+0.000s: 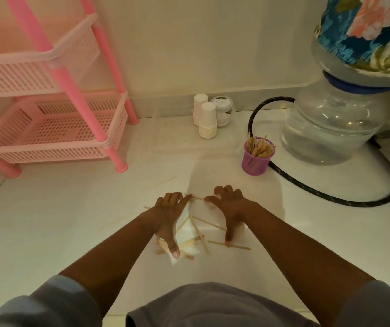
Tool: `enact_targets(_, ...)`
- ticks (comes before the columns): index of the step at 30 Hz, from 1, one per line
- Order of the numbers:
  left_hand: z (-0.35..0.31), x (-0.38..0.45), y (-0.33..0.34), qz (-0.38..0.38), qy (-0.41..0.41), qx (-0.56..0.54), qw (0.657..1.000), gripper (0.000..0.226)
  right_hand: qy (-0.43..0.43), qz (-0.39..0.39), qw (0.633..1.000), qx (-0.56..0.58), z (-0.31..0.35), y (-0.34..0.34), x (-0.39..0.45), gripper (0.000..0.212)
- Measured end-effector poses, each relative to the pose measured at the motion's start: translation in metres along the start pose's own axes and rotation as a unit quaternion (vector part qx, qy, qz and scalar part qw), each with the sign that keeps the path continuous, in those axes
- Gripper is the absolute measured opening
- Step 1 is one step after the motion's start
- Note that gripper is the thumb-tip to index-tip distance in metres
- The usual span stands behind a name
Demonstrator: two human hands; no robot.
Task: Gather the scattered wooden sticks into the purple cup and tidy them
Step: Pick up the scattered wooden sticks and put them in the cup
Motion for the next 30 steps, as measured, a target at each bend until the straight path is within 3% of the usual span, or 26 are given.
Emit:
enact_targets(5,0.006,0.003,-0.005,-0.039,-0.013,-0.079,0.996,0.14,0.015,-0.059,0.994,0.089,-0.003,-0.01,-0.003,0.108)
enact_targets(10,0.021,0.005,-0.011,-0.158,-0.083,-0.266,0.947,0.083,0.068,-0.132,0.968,0.201,-0.012,-0.017,-0.01,0.062)
enact_targets(12,0.027,0.001,-0.012,-0.19,-0.097,-0.279,0.936,0.076,0.082,-0.146,0.965,0.204,-0.016,-0.017,-0.014,0.057)
enact_targets(18,0.039,-0.007,-0.006,-0.171,-0.113,-0.218,0.954,0.096,0.109,-0.113,0.976,0.149,-0.024,-0.012,-0.017,0.081)
enact_targets(20,0.043,-0.004,-0.004,-0.162,-0.113,-0.225,0.954,0.086,0.117,-0.094,0.977,0.151,-0.025,-0.01,-0.015,0.074)
enact_targets(25,0.047,0.001,-0.007,-0.156,-0.148,-0.284,0.934,0.035,0.105,-0.095,0.978,0.153,-0.02,-0.014,-0.008,0.037)
enact_targets(30,0.051,0.001,-0.011,-0.167,-0.153,-0.272,0.935,0.025,0.109,-0.106,0.976,0.158,-0.019,-0.02,-0.002,0.025)
Point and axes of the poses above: each hand's wrist, its own x-axis towards the middle knuckle, its own y-axis out of the palm, z = x × y, the point moved 8 cm from there along x, towards the middle knuckle, and after that the axes turned 9 degrees about -z, right-handed, at the moved point
